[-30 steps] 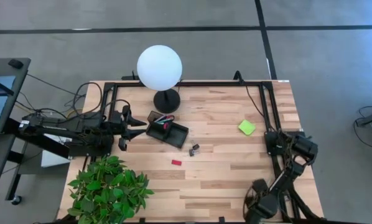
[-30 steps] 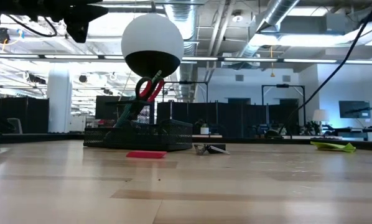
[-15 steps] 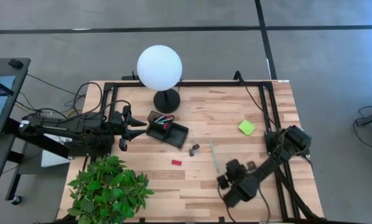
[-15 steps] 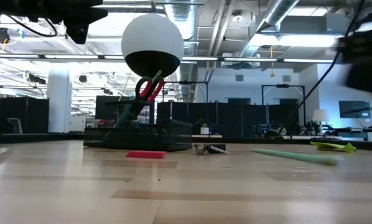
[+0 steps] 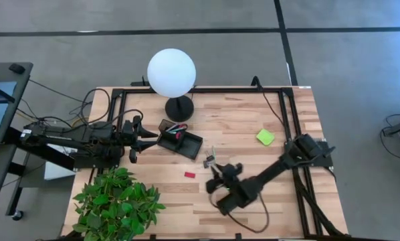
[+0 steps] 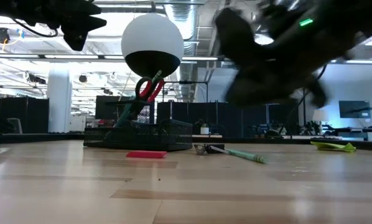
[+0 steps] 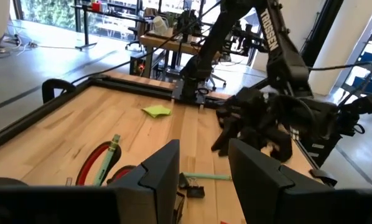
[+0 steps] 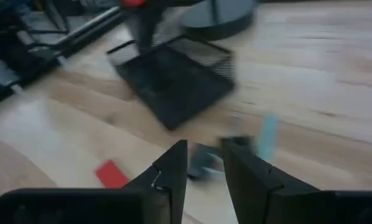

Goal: Pick and place office supplies into organizer
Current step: Put the blue pencil into the black desk organizer

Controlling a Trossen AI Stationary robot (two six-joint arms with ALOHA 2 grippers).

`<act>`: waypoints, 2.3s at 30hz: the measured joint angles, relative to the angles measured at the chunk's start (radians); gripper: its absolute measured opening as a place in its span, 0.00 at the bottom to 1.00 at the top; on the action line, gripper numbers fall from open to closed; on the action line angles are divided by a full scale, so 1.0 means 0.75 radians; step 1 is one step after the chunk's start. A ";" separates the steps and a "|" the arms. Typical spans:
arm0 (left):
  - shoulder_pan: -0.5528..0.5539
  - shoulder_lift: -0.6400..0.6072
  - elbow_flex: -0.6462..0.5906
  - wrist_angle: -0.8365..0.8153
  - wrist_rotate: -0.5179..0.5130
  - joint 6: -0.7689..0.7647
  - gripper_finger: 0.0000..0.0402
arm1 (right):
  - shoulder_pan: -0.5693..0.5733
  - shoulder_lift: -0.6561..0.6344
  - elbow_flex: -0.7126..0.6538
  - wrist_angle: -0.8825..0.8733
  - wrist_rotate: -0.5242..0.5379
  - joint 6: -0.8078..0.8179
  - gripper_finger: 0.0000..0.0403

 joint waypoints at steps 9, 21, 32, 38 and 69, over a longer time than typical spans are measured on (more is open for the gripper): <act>0.000 0.000 0.000 -0.017 0.000 -0.002 0.33 | -0.113 0.182 0.036 0.428 -0.315 -0.341 0.23; 0.000 -0.001 0.000 -0.064 0.000 -0.044 0.33 | 0.071 0.083 0.241 -0.175 -0.263 -0.206 0.18; 0.000 -0.001 0.000 -0.060 0.000 -0.098 0.33 | 0.208 0.083 0.359 -0.261 -0.542 -0.562 0.18; 0.000 -0.001 0.000 -0.060 0.019 -0.159 0.33 | 0.117 0.083 0.360 -0.221 -0.516 -0.389 0.17; -0.001 0.000 0.000 -0.082 0.036 -0.090 0.33 | 0.169 0.084 0.176 -0.383 -0.093 0.135 0.14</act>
